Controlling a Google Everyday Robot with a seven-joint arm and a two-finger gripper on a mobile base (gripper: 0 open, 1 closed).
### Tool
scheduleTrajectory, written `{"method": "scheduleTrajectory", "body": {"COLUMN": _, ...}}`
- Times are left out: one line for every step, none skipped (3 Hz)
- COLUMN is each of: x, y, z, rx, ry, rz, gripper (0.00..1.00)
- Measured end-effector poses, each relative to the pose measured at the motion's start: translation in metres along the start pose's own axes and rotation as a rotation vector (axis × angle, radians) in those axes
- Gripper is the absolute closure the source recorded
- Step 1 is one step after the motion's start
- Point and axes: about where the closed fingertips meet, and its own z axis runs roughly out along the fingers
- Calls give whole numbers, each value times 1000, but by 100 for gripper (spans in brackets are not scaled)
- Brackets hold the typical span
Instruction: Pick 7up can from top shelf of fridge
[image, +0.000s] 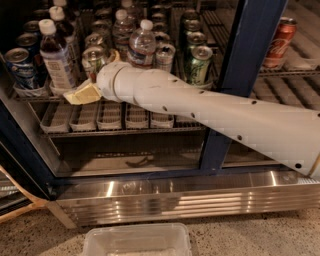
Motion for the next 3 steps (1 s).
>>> {"method": "scheduleTrajectory", "body": {"x": -2, "y": 3, "z": 4, "rx": -40, "ry": -33, "rz": 18, "gripper": 19}}
{"method": "scheduleTrajectory", "body": {"x": -4, "y": 4, "z": 4, "rx": -55, "ry": -46, "rz": 30, "gripper": 42}}
{"method": "scheduleTrajectory", "body": {"x": -6, "y": 1, "z": 1, "rx": -55, "ry": -46, "rz": 31, "gripper": 65}}
